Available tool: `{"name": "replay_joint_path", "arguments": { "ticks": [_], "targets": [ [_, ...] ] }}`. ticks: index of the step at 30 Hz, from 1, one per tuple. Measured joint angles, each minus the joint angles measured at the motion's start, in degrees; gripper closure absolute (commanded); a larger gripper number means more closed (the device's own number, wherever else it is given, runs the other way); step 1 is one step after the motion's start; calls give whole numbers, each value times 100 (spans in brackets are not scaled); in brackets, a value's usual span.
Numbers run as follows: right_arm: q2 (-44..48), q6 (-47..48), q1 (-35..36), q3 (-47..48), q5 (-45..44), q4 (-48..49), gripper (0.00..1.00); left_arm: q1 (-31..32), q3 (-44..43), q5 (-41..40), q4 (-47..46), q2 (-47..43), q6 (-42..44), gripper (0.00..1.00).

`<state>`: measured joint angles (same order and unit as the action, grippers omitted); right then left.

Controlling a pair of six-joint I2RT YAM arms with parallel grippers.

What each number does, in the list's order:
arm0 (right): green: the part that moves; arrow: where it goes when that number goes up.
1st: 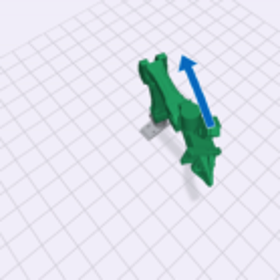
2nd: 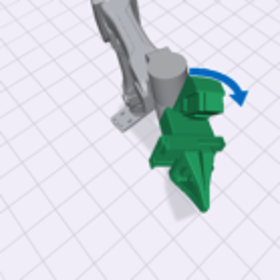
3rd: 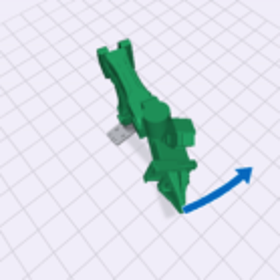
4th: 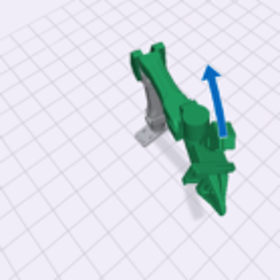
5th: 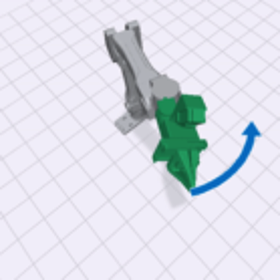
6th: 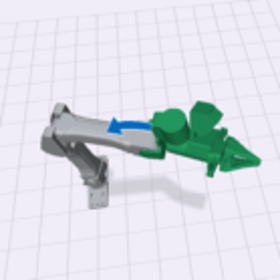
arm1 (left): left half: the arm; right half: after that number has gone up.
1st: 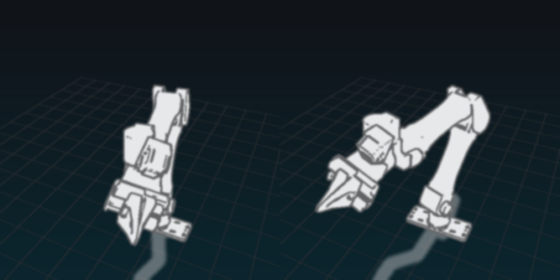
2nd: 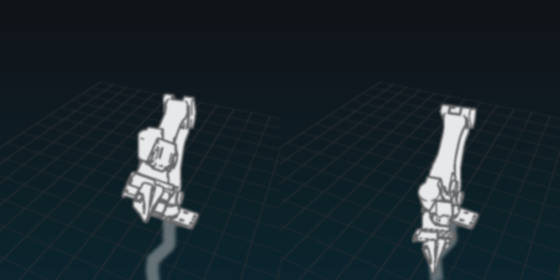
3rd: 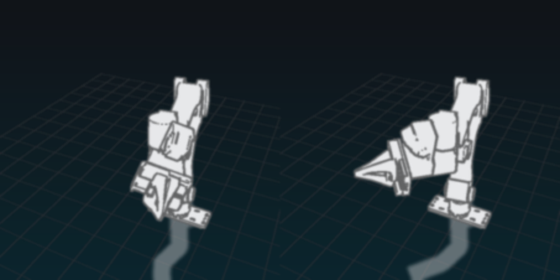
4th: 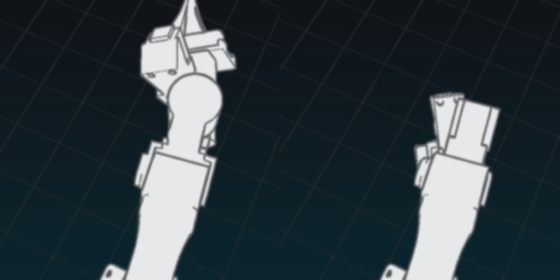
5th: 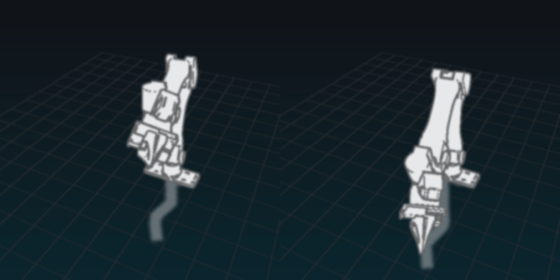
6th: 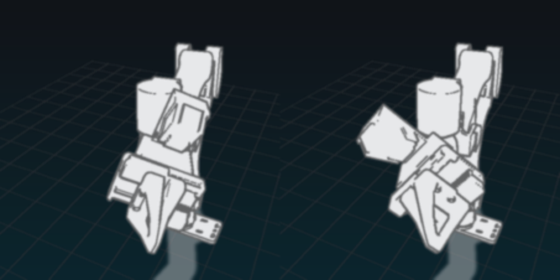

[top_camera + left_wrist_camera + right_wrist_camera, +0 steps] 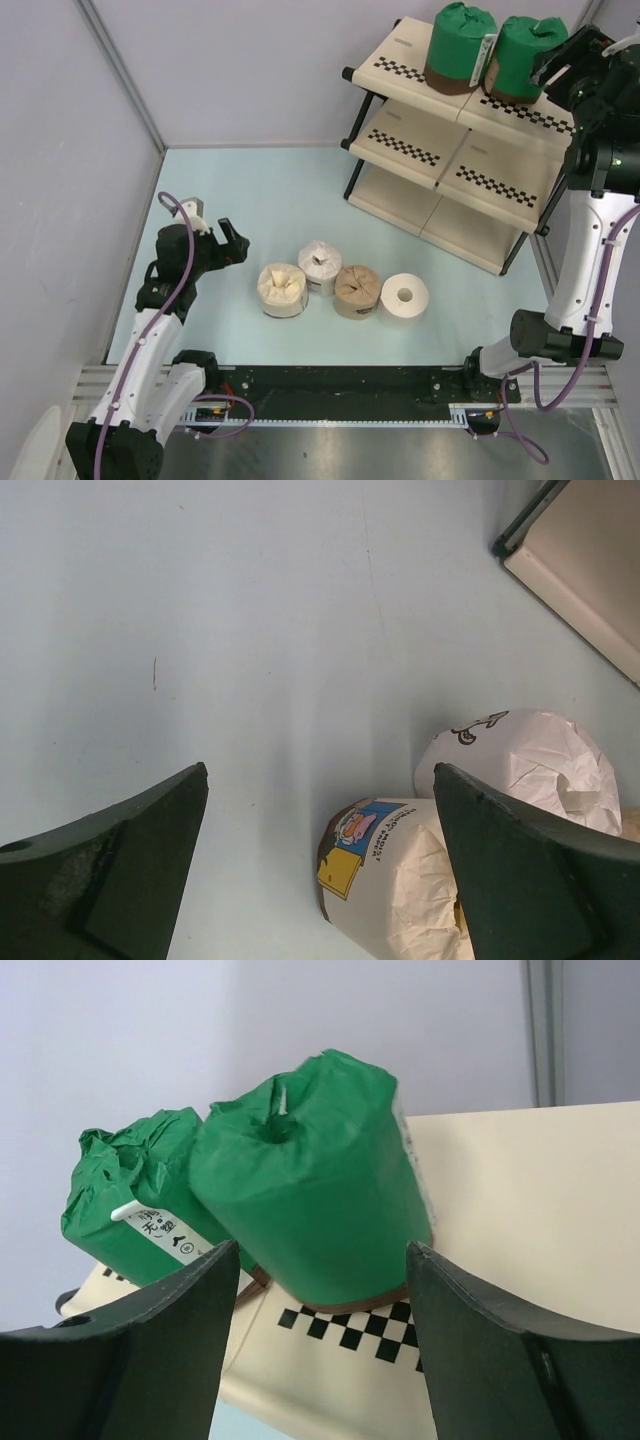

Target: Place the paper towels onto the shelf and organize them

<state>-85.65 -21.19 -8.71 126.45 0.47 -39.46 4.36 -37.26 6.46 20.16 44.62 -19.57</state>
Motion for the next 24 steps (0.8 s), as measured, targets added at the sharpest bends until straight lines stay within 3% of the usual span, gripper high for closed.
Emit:
{"name": "replay_joint_path", "arguments": {
  "ticks": [11,19,24],
  "targets": [
    [-24,-391,-208,-732,811,822,27,-2,0,0,0,2,0,0],
    [831,-413,-229,-1491,1045,1182,26,-2,0,20,-2,28,0,0],
    [1836,-525,-229,-2035,1379,1480,27,-2,0,26,-4,50,0,0]
  ]
}}
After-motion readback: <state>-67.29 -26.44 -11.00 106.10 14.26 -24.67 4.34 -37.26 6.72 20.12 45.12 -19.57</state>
